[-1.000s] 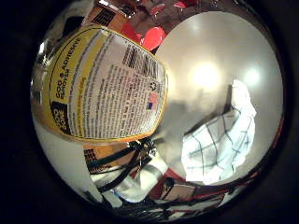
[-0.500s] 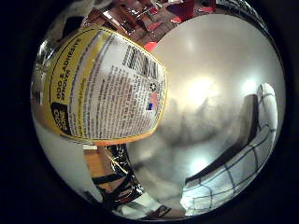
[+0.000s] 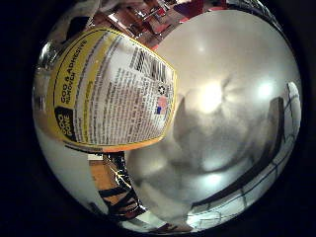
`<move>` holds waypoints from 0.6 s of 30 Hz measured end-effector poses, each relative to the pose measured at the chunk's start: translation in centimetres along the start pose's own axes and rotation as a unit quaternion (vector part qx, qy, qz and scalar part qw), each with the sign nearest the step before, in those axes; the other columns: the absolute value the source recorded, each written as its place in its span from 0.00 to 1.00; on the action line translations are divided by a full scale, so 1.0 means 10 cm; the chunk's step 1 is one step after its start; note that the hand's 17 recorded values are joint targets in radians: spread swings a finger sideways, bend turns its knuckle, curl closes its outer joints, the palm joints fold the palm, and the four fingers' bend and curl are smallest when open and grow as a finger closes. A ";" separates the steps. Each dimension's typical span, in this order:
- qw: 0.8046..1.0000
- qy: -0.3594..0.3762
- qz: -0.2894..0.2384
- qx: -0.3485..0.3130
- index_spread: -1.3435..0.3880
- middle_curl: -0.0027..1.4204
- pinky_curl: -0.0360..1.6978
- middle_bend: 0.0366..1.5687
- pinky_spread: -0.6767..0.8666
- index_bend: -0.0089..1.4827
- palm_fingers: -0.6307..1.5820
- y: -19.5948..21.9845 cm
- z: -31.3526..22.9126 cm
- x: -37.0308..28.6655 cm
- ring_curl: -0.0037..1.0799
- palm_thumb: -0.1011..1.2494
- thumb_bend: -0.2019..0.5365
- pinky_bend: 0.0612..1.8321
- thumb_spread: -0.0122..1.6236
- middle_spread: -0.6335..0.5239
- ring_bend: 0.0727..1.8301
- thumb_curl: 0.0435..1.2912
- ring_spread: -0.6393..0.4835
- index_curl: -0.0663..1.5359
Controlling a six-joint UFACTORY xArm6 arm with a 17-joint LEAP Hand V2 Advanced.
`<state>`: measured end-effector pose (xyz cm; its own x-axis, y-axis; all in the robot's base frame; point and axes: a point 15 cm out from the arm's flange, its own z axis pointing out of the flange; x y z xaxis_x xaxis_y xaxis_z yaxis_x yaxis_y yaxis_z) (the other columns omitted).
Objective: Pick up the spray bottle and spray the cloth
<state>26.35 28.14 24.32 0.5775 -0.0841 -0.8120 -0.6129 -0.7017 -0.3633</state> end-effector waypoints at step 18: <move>0.999 -0.015 0.028 0.001 0.63 0.42 0.54 0.77 0.21 0.55 0.76 0.06 0.02 0.11 0.52 0.72 0.23 0.53 0.45 0.46 0.67 0.59 0.40 0.53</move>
<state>26.49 27.72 23.13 0.5257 -0.1031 -0.8444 -0.6457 -0.6946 -0.3172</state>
